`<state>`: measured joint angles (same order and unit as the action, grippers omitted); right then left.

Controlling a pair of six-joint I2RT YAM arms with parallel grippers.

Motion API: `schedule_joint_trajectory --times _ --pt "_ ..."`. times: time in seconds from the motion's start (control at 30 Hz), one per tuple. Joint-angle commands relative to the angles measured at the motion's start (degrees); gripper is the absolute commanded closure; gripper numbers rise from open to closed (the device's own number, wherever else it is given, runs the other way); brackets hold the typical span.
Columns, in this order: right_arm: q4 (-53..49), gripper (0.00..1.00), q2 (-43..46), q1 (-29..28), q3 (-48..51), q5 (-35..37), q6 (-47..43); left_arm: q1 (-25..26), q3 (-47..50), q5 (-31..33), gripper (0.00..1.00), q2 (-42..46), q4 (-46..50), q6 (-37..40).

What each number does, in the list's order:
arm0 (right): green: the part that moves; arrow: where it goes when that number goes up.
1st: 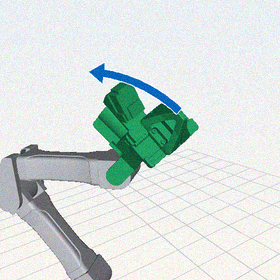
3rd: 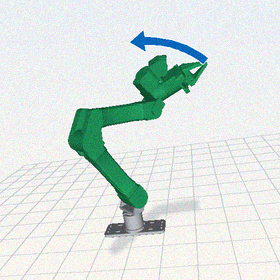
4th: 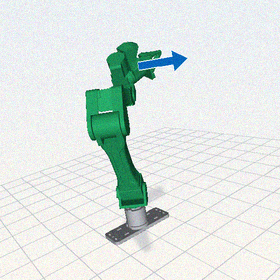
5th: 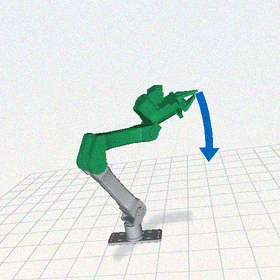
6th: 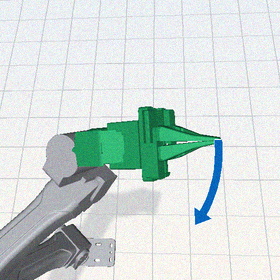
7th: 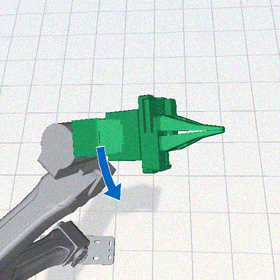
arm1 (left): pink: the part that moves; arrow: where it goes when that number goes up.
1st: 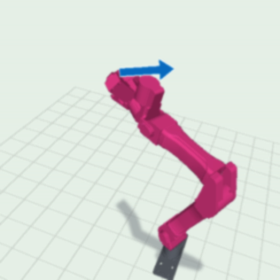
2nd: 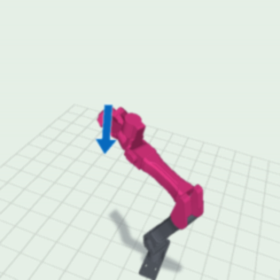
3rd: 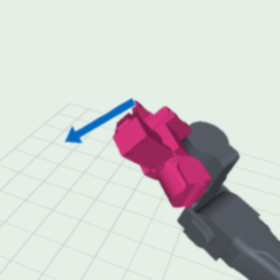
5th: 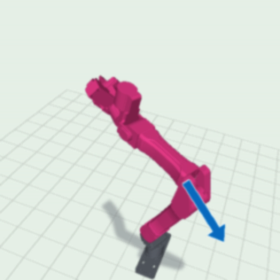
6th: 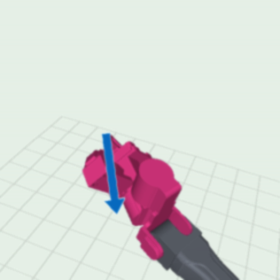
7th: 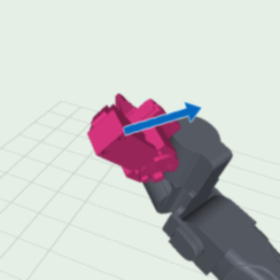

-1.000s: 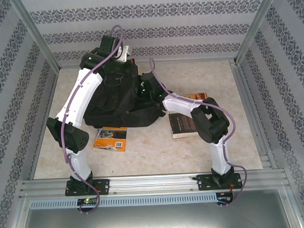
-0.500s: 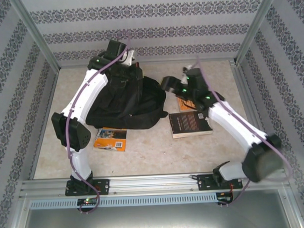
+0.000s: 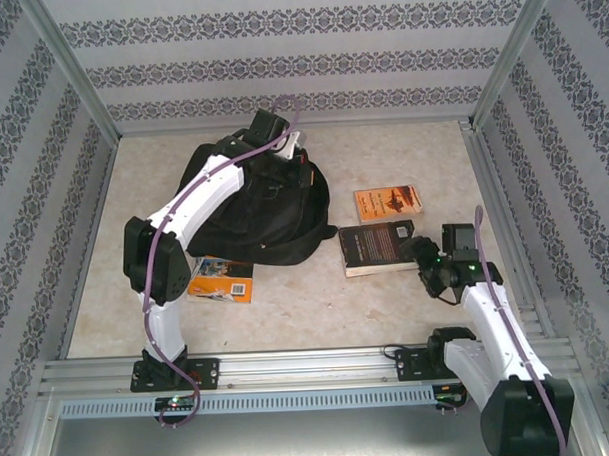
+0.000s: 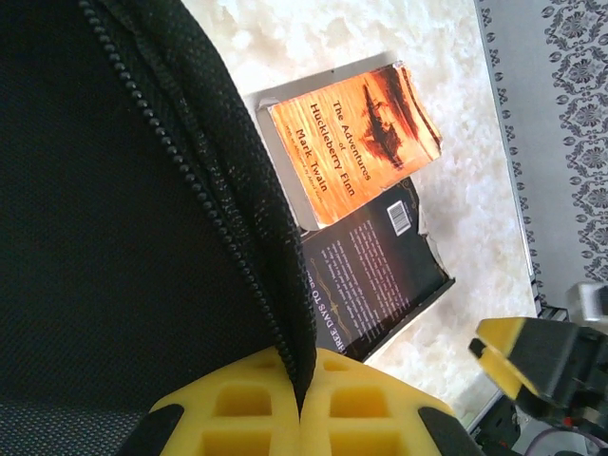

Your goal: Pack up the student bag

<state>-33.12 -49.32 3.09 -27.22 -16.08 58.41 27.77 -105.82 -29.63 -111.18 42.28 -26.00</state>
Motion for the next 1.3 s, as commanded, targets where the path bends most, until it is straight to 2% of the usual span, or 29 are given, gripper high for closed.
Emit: schedule_joint_trajectory --times 0.0,0.1,0.37,0.53,0.73,1.03,1.27 --pt "8.1 0.15 -3.5 1.7 2.5 -8.1 3.6 0.6 0.9 -1.3 1.0 0.2 -3.1 -0.6" --pt "13.8 0.17 -8.0 2.0 2.5 -9.2 4.2 0.8 1.4 -1.2 1.0 0.3 -3.1 -0.2" --pt "20.3 0.27 -18.9 3.1 0.4 -8.1 3.4 2.1 2.1 -1.0 1.0 -0.7 -3.0 0.0" --pt "22.5 0.37 -23.2 3.6 -2.0 -8.1 2.3 3.8 -0.2 1.2 1.0 -3.3 0.1 2.0" --pt "24.0 0.53 -24.0 3.6 -3.4 -8.0 2.8 7.0 -3.2 4.9 1.0 -7.9 4.2 5.5" --pt "25.4 0.56 -23.3 3.6 -5.4 -8.4 2.4 12.6 -8.2 7.8 1.0 -16.9 7.8 9.3" --pt "33.5 0.61 -25.9 3.1 -4.6 -10.5 6.2 15.7 -9.1 8.3 1.0 -21.6 8.4 10.9"
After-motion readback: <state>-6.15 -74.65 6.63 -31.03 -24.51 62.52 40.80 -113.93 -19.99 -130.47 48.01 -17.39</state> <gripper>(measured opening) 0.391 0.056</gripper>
